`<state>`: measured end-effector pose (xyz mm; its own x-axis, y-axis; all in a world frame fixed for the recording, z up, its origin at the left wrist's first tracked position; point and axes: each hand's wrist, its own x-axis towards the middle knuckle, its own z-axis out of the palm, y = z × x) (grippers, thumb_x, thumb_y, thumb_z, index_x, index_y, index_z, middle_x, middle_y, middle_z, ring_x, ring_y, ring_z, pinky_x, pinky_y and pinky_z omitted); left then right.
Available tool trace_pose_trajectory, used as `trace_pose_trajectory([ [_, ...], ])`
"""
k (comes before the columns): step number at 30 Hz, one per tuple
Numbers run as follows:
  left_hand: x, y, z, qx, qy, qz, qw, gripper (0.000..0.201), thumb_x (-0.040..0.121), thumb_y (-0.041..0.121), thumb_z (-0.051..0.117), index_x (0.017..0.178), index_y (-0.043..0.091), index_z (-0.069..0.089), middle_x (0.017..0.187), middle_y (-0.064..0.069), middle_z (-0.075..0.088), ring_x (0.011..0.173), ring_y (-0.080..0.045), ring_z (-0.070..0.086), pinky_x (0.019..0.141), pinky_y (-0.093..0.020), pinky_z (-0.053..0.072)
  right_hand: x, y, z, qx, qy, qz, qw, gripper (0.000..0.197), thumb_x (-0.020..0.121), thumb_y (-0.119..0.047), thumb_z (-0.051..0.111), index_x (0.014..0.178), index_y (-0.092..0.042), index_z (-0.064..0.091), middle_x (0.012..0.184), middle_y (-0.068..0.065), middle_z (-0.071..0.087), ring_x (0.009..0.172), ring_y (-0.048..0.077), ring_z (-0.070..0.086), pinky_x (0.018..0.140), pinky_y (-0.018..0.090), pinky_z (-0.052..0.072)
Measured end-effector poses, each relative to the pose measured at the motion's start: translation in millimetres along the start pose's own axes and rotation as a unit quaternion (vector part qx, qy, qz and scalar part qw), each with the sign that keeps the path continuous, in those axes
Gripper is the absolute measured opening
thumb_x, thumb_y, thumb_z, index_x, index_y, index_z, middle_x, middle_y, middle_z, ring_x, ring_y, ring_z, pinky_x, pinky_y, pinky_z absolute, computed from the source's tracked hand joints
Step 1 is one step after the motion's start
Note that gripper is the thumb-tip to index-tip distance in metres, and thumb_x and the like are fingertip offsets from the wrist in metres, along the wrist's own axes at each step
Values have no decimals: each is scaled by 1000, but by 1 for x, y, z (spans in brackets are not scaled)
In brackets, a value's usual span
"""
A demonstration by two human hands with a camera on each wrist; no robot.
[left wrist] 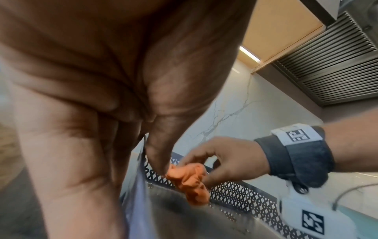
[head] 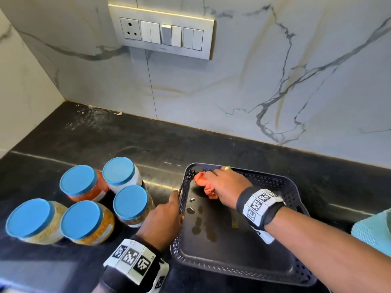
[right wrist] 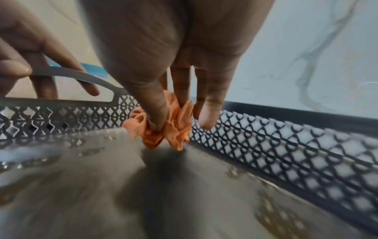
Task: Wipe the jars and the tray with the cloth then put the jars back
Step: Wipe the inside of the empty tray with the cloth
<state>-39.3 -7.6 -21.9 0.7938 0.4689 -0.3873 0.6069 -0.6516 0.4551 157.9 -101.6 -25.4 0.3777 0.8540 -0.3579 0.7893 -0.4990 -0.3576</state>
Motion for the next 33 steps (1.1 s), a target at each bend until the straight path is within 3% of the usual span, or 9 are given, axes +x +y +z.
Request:
trace_pose_trajectory([
  [6,1,0,4,51,7,23,998,32,104,20,44,133,13,35,107,-12,73,99,-31,73,85,-40,56,46,-16,15,-158,-18,-100,982,16,102,-8,48,105,-12,64,98,4,55,75,20,62,65,31,49],
  [9,4,-3,6,57,13,25,998,29,103,17,44,131,12,36,103,-11,73,96,-32,74,81,-41,56,57,-21,29,-8,16,-84,996,29,95,10,33,90,-12,51,65,7,40,46,22,49,44,27,34],
  [13,4,-3,10,45,22,17,999,22,102,15,45,123,13,37,102,-13,73,95,-34,73,78,-38,53,37,-33,25,-141,-71,-129,979,24,100,-5,52,121,3,61,111,21,61,104,34,62,73,25,40],
  [16,5,-3,12,49,24,8,999,27,101,12,47,125,11,35,102,-15,73,96,-35,73,78,-39,53,8,-32,46,-143,-91,-216,962,28,98,-2,53,124,7,60,96,5,63,91,16,69,71,14,45],
  [19,6,-5,15,52,31,5,998,40,101,12,51,135,9,30,102,-14,73,94,-32,74,79,-40,56,-22,-45,62,-169,-201,-242,934,28,95,-9,58,120,-8,69,123,5,59,111,29,62,91,31,49],
  [21,6,-5,18,69,36,2,997,43,101,13,52,137,8,28,103,-14,74,94,-30,75,79,-39,58,-36,-54,64,-199,-241,-244,918,33,94,-10,61,126,-13,69,133,9,50,109,33,60,88,37,50],
  [27,7,-6,17,73,18,16,997,37,101,11,54,130,9,32,102,-12,73,91,-29,75,80,-39,61,-34,-66,49,-297,-260,-238,887,24,98,-18,59,119,-9,67,128,11,57,98,31,64,70,31,47],
  [30,8,-12,11,49,9,28,998,29,101,11,47,127,12,33,101,-14,73,91,-34,74,80,-46,59,2,-49,17,-277,-194,-217,916,16,101,-13,48,95,-15,62,86,0,64,69,17,60,55,14,45],
  [33,7,-12,9,31,6,28,999,28,101,15,48,126,14,35,99,-14,72,90,-37,73,80,-48,57,45,-26,-8,-294,-152,-160,930,20,99,-17,47,95,-15,66,95,3,62,90,31,66,76,26,51],
])
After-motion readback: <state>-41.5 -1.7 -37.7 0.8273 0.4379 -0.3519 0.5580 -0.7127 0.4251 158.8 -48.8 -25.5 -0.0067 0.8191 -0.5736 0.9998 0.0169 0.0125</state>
